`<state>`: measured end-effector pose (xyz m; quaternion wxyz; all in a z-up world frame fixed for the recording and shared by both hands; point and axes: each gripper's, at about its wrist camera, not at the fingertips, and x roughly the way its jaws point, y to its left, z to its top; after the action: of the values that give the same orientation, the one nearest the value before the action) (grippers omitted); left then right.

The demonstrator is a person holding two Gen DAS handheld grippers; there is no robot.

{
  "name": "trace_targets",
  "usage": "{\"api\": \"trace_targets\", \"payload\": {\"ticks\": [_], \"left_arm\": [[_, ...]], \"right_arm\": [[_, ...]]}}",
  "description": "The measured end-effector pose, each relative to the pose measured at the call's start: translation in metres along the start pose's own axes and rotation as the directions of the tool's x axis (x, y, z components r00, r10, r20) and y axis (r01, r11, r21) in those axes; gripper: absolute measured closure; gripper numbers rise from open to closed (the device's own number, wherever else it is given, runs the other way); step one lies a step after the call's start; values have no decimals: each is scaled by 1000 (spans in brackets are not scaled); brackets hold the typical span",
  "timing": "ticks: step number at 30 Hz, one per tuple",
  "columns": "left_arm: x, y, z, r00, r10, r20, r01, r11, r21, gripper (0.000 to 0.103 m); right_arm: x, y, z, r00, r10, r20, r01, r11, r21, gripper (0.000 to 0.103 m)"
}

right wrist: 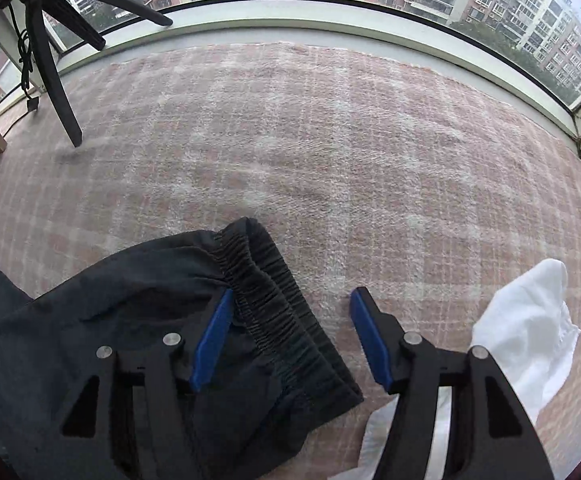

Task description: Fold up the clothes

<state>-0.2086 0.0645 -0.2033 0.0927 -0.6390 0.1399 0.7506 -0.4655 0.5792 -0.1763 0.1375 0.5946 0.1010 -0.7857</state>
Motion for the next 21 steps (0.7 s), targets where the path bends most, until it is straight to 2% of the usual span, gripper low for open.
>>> {"api": "trace_targets", "payload": {"ticks": [2, 3, 4, 5, 9, 11, 13, 16, 18, 21], "left_arm": [[0, 6, -2, 1000, 9, -6, -9, 1000, -23, 64], [0, 10, -4, 1000, 15, -8, -15, 999, -36, 64], [-1, 14, -5, 1000, 21, -11, -21, 999, -49, 64], [-2, 18, -6, 1000, 28, -11, -29, 998, -60, 64], [-7, 36, -10, 999, 50, -7, -51, 993, -106, 63], [-8, 40, -9, 998, 58, -7, -58, 992, -115, 63], [-6, 41, -4, 998, 57, -10, -57, 992, -109, 63], [-1, 35, 2, 996, 86, -8, -86, 993, -79, 63], [-5, 32, 6, 996, 85, 5, -84, 993, -80, 63], [-27, 23, 1, 996, 72, 60, -69, 996, -55, 63]], "right_arm": [[-2, 6, -1, 999, 12, 46, -11, 1000, -28, 39], [-3, 9, -3, 998, 11, 58, -8, 999, -39, 44], [-7, 12, -5, 998, 23, 64, -20, 999, -50, 66], [-10, 15, -7, 997, 36, 70, -32, 998, -61, 77], [-37, 7, -18, 993, -12, 117, 15, 1000, -20, 79], [-54, -26, -25, 981, -122, 153, 105, 988, 115, 79], [-71, -59, -31, 957, -235, 173, 188, 949, 252, 79], [-60, -83, -41, 983, -171, 66, 139, 931, 339, 77], [-57, -70, -41, 977, -211, 16, 199, 939, 280, 73], [-90, -55, -51, 976, -202, 80, 174, 946, 272, 67]]}}
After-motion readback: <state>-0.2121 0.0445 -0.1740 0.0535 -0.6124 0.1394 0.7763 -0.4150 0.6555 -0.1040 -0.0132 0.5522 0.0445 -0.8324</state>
